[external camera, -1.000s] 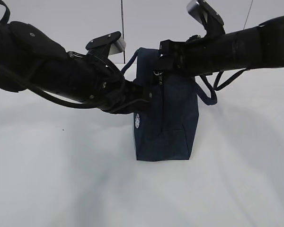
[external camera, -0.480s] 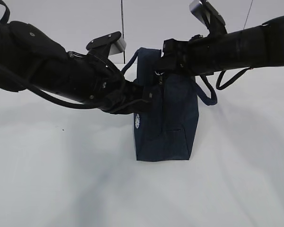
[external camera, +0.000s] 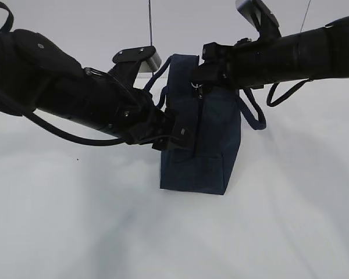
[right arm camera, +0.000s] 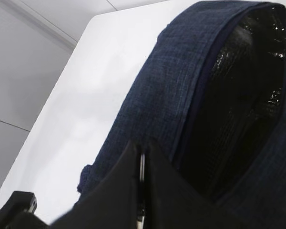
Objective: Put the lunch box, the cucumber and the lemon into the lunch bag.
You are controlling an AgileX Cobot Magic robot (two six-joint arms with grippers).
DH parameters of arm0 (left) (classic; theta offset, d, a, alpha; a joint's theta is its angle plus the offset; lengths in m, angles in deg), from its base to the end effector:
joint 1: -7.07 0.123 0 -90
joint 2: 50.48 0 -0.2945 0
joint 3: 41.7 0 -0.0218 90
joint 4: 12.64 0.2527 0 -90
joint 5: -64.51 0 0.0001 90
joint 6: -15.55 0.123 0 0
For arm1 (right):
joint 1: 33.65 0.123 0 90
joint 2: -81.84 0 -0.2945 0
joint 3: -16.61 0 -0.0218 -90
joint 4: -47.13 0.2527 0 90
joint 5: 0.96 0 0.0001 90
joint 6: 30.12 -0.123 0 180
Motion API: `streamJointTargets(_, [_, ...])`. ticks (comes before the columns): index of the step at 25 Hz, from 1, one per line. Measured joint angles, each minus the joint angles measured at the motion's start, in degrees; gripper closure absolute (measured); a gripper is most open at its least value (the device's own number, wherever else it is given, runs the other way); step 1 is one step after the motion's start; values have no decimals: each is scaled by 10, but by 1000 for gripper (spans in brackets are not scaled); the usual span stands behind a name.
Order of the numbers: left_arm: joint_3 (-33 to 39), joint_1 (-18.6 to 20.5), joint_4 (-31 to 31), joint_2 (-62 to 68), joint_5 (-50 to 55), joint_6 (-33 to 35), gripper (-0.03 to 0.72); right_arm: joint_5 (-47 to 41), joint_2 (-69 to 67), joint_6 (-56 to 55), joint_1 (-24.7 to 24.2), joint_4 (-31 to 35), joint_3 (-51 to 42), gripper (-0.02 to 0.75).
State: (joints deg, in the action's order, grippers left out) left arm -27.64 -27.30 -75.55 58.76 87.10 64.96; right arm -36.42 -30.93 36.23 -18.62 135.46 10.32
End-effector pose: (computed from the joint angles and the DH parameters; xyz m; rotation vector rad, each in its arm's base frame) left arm 0.3091 -0.2624 0.2002 0.6542 2.3335 -0.7926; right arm 0.3987 0.1810 0.2404 -0.2673 2.1405 1.0266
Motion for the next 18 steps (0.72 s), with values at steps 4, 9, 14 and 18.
streamJointTargets(4, [1, 0, 0, 0, -32, 29, 241, 0, 0, 0, 0, 0, 0, 731])
streamJointTargets(9, [26, 0, 0, 0, -83, 54, 237, -5, 0, 0, 0, 0, 0, 731])
streamJointTargets(14, [44, -8, -3, 1, -114, 70, 235, -9, 0, 0, 0, 1, 0, 731])
streamJointTargets(18, [52, -35, -4, 14, -136, 83, 237, -9, 0, 0, 0, 1, 0, 731])
